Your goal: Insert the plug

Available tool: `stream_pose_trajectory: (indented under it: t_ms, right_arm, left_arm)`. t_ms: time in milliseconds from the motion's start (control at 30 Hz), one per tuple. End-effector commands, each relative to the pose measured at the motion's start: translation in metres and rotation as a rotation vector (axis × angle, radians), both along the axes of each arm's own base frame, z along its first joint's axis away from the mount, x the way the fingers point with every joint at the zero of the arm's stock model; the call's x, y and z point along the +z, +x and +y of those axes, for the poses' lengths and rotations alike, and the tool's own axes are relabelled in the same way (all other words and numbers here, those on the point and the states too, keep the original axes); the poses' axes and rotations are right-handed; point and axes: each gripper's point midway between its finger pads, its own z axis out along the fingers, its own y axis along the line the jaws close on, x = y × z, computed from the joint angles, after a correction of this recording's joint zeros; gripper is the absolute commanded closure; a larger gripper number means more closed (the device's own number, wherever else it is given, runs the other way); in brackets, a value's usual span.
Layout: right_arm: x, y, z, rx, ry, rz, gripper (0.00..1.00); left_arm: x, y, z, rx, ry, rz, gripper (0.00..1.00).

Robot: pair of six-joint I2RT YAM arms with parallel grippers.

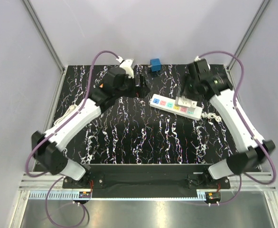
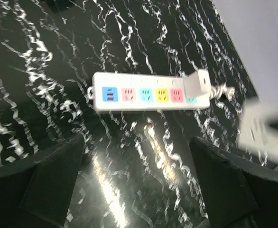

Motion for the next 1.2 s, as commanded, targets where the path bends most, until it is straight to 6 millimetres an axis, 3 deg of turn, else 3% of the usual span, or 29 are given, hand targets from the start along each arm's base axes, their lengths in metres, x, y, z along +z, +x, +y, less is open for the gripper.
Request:
stream_pose_trajectory:
  t_ms: [0, 33, 67, 100, 133, 167, 200, 233, 267, 300, 333, 367, 433, 767, 1033, 1167]
  right_arm:
    - [0.021, 0.02, 0.002, 0.01, -0.029, 0.007, 1.0]
    - [0.007, 0.032, 0.005, 0.013, -0.03, 0.061, 1.0]
    - [0.015, 0.04, 0.01, 0.027, -0.003, 0.054, 1.0]
    - [0.011, 0.044, 0.012, 0.035, -0.001, 0.078, 1.0]
    - [-0.006, 0.055, 0.016, 0.037, -0.002, 0.131, 1.0]
    - [-0.001, 0.064, 0.016, 0.031, 0.021, 0.128, 1.0]
    - [-0.007, 0.066, 0.016, 0.029, 0.017, 0.159, 1.0]
    - [-0.026, 0.076, 0.018, 0.026, 0.003, 0.21, 1.0]
    - [-0.03, 0.082, 0.017, 0.022, 0.008, 0.223, 1.0]
    - [-0.03, 0.087, 0.018, 0.021, 0.009, 0.23, 1.0]
    - [-0.048, 0.094, 0.019, 0.022, -0.003, 0.28, 1.0]
    - [-0.048, 0.101, 0.016, 0.019, -0.015, 0.28, 1.0]
    - [-0.071, 0.103, 0.012, 0.003, -0.043, 0.355, 1.0]
    - [-0.124, 0.106, 0.0, -0.045, -0.056, 0.43, 1.0]
    - [-0.139, 0.115, -0.003, -0.072, -0.012, 0.399, 1.0]
    - [-0.135, 0.121, -0.003, -0.078, 0.009, 0.374, 1.0]
  left_arm:
    - [0.008, -0.037, 0.037, -0.039, 0.13, -0.037, 0.01]
    - [0.009, -0.043, 0.039, -0.068, 0.145, -0.055, 0.01]
    - [0.016, -0.051, 0.043, -0.087, 0.145, -0.075, 0.01]
    - [0.016, -0.054, 0.046, -0.098, 0.158, -0.082, 0.01]
    - [0.015, -0.057, 0.05, -0.109, 0.184, -0.094, 0.01]
    - [0.006, -0.059, 0.054, -0.106, 0.201, -0.086, 0.01]
    - [0.01, -0.064, 0.06, -0.093, 0.197, -0.102, 0.01]
    - [0.012, -0.066, 0.061, -0.093, 0.184, -0.118, 0.01]
    - [-0.001, -0.073, 0.063, -0.107, 0.19, -0.107, 0.01]
    - [0.006, -0.078, 0.066, -0.109, 0.171, -0.137, 0.01]
    - [0.008, -0.081, 0.066, -0.118, 0.161, -0.149, 0.01]
    - [0.019, -0.086, 0.066, -0.128, 0.148, -0.175, 0.01]
    - [0.025, -0.087, 0.07, -0.107, 0.155, -0.202, 0.01]
    - [0.031, -0.095, 0.069, -0.128, 0.141, -0.22, 0.01]
    - [0.026, -0.094, 0.066, -0.134, 0.144, -0.208, 0.01]
    - [0.024, -0.094, 0.064, -0.142, 0.145, -0.2, 0.01]
